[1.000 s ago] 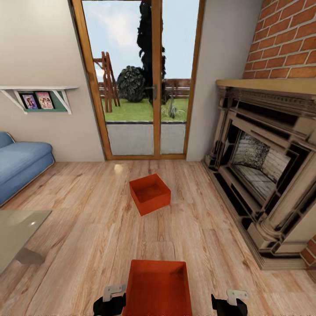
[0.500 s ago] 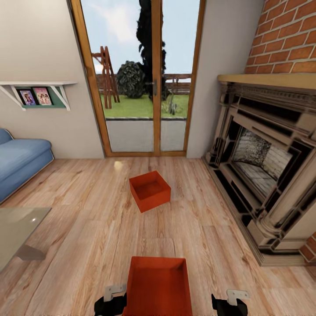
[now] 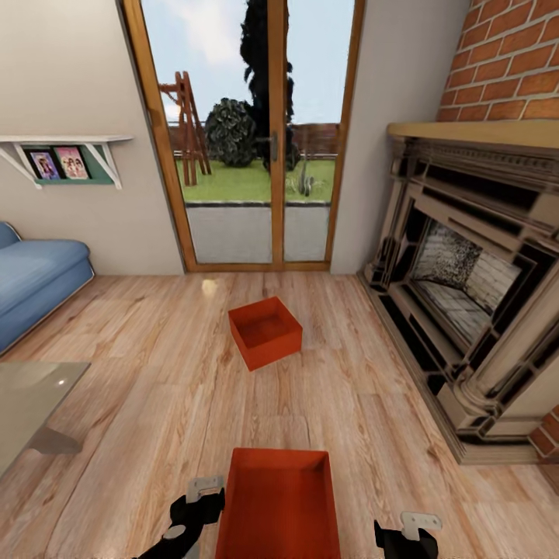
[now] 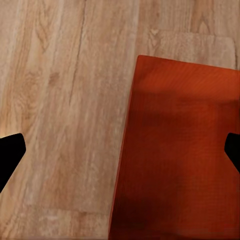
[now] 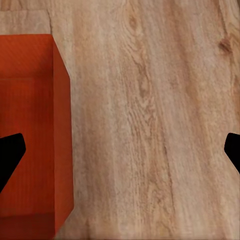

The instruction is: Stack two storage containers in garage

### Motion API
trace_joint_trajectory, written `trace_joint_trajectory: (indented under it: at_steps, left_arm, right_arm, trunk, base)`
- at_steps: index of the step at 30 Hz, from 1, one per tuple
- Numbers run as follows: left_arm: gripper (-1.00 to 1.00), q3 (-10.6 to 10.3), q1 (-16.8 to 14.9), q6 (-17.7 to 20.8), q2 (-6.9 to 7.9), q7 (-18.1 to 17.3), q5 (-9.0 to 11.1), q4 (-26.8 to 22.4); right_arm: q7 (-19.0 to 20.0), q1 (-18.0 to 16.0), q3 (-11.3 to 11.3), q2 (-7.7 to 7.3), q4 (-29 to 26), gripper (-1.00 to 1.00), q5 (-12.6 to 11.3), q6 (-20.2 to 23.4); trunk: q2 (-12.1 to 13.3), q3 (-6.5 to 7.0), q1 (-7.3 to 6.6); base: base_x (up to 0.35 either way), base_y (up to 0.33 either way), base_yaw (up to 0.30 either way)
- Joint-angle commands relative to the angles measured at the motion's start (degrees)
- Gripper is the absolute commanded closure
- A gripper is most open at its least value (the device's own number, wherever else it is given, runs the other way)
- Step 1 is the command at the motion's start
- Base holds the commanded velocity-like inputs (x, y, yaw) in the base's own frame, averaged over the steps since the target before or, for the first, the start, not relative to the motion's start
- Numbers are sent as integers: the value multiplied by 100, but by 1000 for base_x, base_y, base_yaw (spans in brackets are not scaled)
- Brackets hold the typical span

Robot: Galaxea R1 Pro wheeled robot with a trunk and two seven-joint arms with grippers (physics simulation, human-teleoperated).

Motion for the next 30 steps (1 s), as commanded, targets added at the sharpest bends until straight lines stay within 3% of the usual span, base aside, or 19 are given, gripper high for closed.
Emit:
trace_joint_trajectory:
  at_steps: [1, 10, 14, 23, 30]
  left_arm:
    - [-100, 40, -4, 46, -4, 2, -19, -73]
    - [-100, 77, -3, 124, 3, -108, -12, -164]
    - [-100, 78, 3, -72, 19, -160, -15, -130]
    - [-100, 79, 4, -248, 28, -170, -12, -45]
    - [-100, 79, 4, -250, 15, -170, -12, -43]
  right_arm:
    - [-9, -3, 9, -1, 3, -100, -41, -22]
    - [-29, -3, 16, -1, -2, -100, -21, -15]
    - [-34, -3, 16, -1, -23, -100, 1, -14]
    - [-15, -28, 34, 16, -559, -100, 30, 19]
    - [31, -29, 64, 23, -673, -100, 30, -10]
  trunk:
    - [-2, -14, 0]
    - [-2, -98, 0]
    - [-2, -136, 0]
    - [-2, -218, 0]
    - [-2, -276, 0]
  base:
    - [0, 0, 0]
    - [0, 0, 0]
    - [0, 0, 0]
    - [0, 0, 69]
    - [0, 0, 141]
